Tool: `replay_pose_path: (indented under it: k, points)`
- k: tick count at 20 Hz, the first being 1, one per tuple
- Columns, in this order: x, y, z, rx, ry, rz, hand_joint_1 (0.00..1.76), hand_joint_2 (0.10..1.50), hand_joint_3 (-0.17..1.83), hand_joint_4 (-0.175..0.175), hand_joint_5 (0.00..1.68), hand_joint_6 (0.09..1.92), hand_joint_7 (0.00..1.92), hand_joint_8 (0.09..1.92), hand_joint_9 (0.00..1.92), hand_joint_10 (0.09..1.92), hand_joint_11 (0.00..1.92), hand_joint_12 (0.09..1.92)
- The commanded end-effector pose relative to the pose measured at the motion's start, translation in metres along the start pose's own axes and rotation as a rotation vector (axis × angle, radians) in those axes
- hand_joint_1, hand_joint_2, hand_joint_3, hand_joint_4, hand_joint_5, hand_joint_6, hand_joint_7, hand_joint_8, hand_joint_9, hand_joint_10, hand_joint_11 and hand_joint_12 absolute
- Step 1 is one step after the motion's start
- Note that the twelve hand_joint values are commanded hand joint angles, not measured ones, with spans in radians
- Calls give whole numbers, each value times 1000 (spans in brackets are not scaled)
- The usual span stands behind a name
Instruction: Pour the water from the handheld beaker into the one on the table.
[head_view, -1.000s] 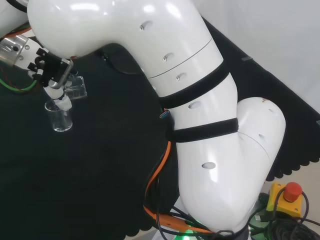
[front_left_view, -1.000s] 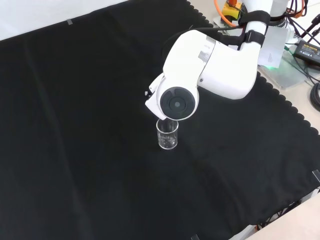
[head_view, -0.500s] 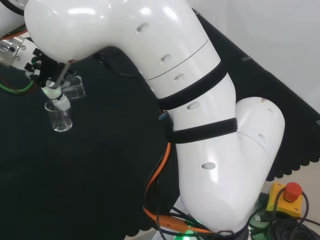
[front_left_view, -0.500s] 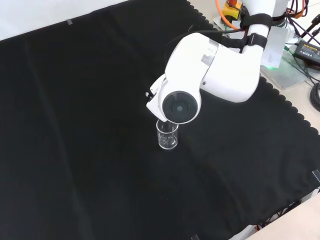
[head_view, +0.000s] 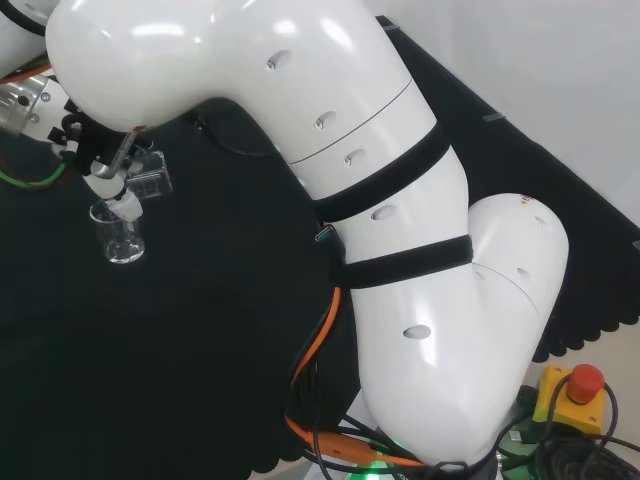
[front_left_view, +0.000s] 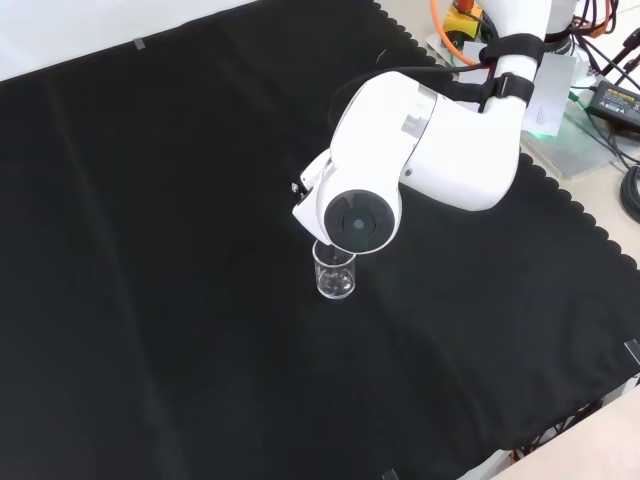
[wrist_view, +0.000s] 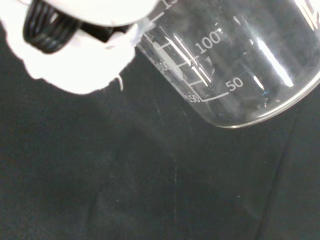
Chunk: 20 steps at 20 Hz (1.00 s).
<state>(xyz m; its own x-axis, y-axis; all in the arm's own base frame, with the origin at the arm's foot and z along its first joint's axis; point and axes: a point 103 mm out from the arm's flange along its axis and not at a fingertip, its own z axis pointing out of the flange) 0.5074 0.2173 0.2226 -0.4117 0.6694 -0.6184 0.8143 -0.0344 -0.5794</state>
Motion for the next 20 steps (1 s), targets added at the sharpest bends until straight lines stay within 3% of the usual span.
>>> replay_pose_path:
  k: [1, 20]
  points:
    - [0, -1, 0, 1, 3, -2, 1144, 678, 663, 69, 1227, 759, 1724, 87, 1622, 149, 1278, 827]
    - [-1, -3, -1, 9, -1, -9, 1144, 678, 665, 69, 1225, 764, 1726, 87, 1621, 152, 1282, 821]
